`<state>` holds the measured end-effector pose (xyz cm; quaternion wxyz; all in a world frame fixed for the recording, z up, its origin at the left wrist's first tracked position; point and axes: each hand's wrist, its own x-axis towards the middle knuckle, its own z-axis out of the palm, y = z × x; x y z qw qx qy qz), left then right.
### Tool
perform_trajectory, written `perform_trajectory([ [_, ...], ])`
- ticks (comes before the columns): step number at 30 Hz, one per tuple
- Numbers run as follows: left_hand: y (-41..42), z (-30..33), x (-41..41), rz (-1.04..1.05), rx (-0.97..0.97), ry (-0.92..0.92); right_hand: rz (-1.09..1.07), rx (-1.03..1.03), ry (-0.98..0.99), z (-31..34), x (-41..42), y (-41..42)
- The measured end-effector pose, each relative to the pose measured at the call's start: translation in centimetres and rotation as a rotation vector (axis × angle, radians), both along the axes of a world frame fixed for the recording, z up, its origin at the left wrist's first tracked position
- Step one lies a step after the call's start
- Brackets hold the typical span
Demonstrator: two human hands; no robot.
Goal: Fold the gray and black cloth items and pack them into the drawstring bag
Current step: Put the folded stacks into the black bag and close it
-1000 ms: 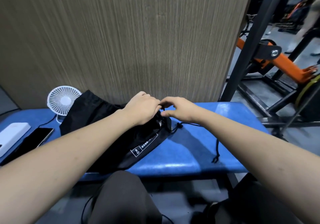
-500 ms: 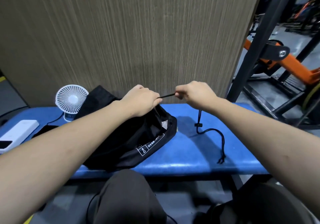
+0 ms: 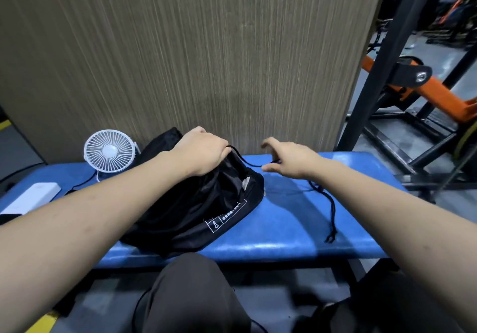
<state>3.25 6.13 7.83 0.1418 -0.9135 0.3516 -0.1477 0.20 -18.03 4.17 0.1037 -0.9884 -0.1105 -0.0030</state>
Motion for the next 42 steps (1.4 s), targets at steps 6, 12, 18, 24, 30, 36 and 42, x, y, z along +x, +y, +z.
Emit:
perform_trajectory([
  [6, -0.6, -0.1, -0.2, -0.014, 0.061, -0.038, 0.172, 0.628, 0.143, 1.2, 0.1, 5.8],
  [12, 0.9, 0.5, -0.1, -0.015, 0.061, 0.004, 0.153, 0.391, 0.037, 2.5, 0.0, 7.6],
  [18, 0.5, 1.5, -0.8, 0.006, -0.008, -0.007, 0.142, -0.027, -0.35, 4.4, 0.3, 5.0],
  [24, 1.6, 2.2, -1.8, 0.066, 0.002, 0.048, -0.008, -0.121, -0.38, 3.2, 0.9, -1.1],
  [30, 0.6, 1.2, -2.3, 0.144, -0.026, 0.087, 0.05, -0.125, -0.154, 1.0, 0.7, 0.6],
  [36, 0.3, 0.4, -2.2, 0.146, -0.025, 0.084, 0.195, 0.433, -0.089, 1.1, -0.3, 4.7],
  [42, 1.0, 0.3, -2.0, 0.153, -0.06, 0.127, 0.201, 0.457, -0.008, 1.5, -0.3, 7.4],
])
